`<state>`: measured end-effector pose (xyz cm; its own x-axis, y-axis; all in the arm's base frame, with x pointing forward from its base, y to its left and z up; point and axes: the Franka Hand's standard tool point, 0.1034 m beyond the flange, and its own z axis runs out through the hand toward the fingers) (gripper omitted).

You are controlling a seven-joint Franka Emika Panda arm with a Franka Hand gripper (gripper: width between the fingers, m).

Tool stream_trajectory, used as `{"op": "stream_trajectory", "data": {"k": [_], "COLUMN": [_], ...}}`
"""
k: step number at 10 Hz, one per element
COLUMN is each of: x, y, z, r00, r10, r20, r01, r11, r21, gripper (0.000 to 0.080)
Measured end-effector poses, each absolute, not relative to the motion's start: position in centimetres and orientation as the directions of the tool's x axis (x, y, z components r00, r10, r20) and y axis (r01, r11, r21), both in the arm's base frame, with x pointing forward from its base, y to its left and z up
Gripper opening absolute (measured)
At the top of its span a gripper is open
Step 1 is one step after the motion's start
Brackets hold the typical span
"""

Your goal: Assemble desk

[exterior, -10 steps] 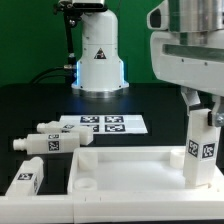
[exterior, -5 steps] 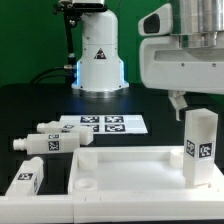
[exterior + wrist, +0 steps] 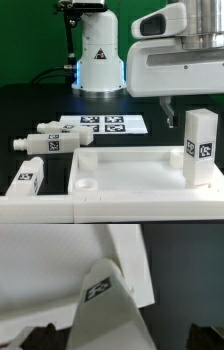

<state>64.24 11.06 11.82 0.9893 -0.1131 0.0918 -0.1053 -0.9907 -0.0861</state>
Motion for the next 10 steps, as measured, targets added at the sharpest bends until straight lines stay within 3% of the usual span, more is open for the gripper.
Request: {"op": "stream_trajectory", "data": {"k": [2, 3, 4, 5, 6, 7, 10], "x": [64.23, 64.22, 64.24, 64.23, 64.22, 64.24, 64.34], "y": [11.50, 11.59, 11.52, 11.59, 11.62, 11.35, 11.03], "z": [11.59, 11.57, 11.57, 11.57, 11.57, 11.51, 11.46], "r00": [0.980, 0.984, 0.984, 0.993, 0.995, 0.995, 0.926], "r10": [0.168, 0.145, 0.144, 0.066, -0.005, -0.033, -0.370], "r20": [0.105, 0.105, 0.105, 0.101, 0.097, 0.095, 0.075], "r01": [0.172, 0.150, 0.149, 0.071, 0.001, -0.027, -0.364], "r11": [-0.984, -0.988, -0.988, -0.996, -0.998, -0.998, -0.928], "r21": [-0.035, -0.042, -0.042, -0.054, -0.060, -0.059, -0.086], "gripper": [0.0648, 0.0648, 0.0552, 0.0552, 0.0369, 0.0285, 0.0285]}}
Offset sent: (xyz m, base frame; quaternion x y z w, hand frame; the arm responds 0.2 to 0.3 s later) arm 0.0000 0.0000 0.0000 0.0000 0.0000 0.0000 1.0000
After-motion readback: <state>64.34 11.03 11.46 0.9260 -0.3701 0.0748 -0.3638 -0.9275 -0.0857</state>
